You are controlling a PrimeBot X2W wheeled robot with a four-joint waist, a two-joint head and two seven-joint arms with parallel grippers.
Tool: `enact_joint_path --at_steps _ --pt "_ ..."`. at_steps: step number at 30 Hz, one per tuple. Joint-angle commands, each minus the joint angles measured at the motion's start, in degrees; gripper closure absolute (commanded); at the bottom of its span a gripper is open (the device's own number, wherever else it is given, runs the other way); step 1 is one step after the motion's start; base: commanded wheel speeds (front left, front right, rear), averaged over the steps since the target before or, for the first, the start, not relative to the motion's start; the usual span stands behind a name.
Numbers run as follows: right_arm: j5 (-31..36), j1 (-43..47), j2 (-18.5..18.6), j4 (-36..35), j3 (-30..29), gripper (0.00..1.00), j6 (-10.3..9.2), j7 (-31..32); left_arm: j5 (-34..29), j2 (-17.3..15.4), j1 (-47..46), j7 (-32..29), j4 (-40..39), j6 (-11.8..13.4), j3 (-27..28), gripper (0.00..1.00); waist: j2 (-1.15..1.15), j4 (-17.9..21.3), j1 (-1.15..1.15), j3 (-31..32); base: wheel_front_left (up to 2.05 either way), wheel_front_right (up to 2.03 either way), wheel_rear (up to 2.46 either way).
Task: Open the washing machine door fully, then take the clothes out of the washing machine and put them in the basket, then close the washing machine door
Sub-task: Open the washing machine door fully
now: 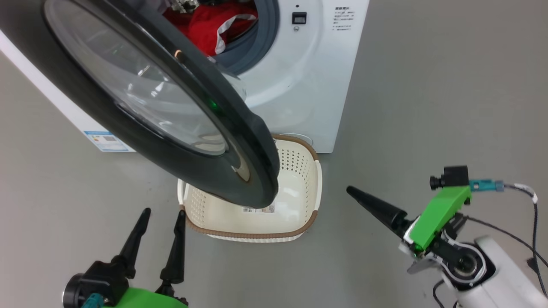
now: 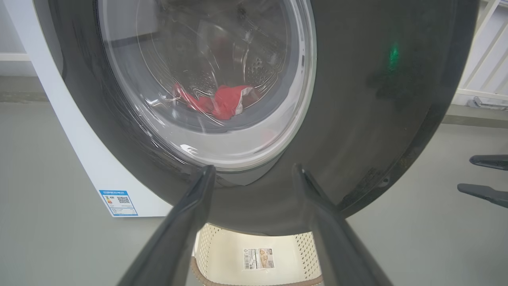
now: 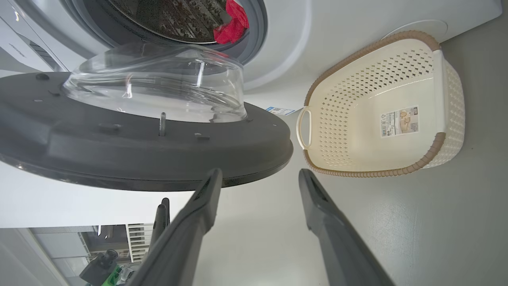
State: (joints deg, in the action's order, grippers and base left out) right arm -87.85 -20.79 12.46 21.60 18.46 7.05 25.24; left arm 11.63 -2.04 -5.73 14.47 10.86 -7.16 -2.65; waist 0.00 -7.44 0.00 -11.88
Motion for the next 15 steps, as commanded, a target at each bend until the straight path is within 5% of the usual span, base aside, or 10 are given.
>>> enact_joint_path --at_steps 1,15 --pt "1.2 0.9 0.5 -1.3 0.9 0.0 0.44 -1.4 -0.3 -0.8 0.1 0.5 -1.1 -0.3 2.3 0.0 0.0 0.5 0.0 0.2 0.0 0.0 0.0" --pt "14.9 6.1 5.6 -1.3 9.9 0.0 0.44 -25.0 -0.6 -0.8 0.9 0.5 -0.6 -0.3 4.2 0.0 0.0 3.0 0.0 0.7 0.0 0.0 0.0"
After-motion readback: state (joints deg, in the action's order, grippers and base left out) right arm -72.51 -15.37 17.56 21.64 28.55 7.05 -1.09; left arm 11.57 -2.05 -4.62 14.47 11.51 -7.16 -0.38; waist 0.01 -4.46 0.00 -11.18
